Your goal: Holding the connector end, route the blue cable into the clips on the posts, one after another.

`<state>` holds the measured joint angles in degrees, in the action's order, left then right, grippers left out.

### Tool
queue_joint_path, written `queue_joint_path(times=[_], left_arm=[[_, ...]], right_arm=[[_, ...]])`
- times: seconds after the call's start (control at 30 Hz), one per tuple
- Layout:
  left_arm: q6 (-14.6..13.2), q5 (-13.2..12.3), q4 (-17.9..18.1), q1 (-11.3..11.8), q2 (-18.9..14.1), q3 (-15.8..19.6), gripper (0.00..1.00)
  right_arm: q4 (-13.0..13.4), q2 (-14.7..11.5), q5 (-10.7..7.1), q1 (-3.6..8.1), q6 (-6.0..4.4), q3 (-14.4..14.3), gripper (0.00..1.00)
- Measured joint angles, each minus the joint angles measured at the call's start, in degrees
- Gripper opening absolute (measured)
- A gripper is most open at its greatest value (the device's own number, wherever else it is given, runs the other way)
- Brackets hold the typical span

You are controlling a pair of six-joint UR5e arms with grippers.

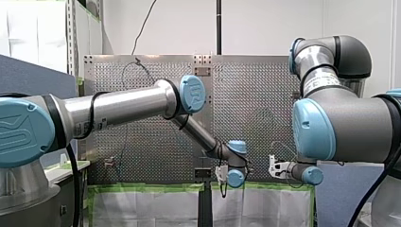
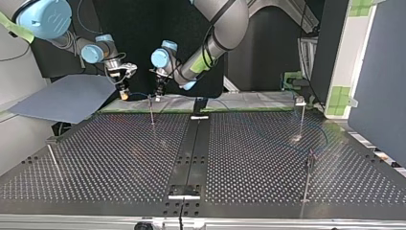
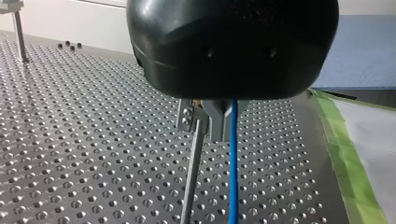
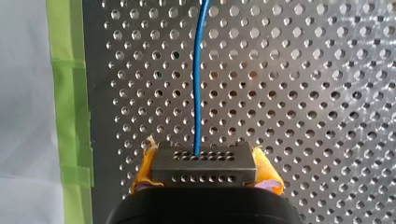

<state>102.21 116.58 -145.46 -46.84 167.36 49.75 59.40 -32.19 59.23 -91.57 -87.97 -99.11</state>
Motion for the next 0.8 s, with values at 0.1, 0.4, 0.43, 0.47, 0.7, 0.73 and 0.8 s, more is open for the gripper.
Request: queue_joint_path(times=[0.1, 0.4, 0.43, 0.47, 0.7, 0.73, 0.8], left_arm=[[0.0, 0.0, 0.0, 0.1, 0.0, -0.1, 0.0], [0.1, -0.5, 0.0, 0.8, 0.1, -0.1, 0.0], [0.2, -0.6, 0.0, 0.9, 0.2, -0.2, 0.0], [0.3, -0.8, 0.0, 1.0, 0.3, -0.3, 0.0], [1.2, -2.2, 0.0, 2.1, 2.0, -1.6, 0.0], [1.4, -2.4, 0.0, 2.3, 2.1, -2.0, 0.0], [1.9, -3.0, -0.2, 2.7, 2.5, -2.9, 0.0]], right_arm=[[-0.3, 0.0, -0.06, -0.06, -0.02, 0.3, 0.0], [-0.6, 0.0, 0.01, 0.38, -0.51, 0.7, 0.0], [-0.6, 0.0, 0.01, 0.41, -0.56, 0.7, 0.0], [-0.6, 0.0, 0.01, 0.43, -0.67, 0.8, 0.0], [-0.6, 0.3, 0.26, 0.45, -1.59, 1.7, 0.0], [-0.7, 0.5, 0.27, 0.45, -1.65, 1.9, 0.0], [-1.3, 1.1, 0.34, 0.4, -1.54, 2.6, 0.0]])
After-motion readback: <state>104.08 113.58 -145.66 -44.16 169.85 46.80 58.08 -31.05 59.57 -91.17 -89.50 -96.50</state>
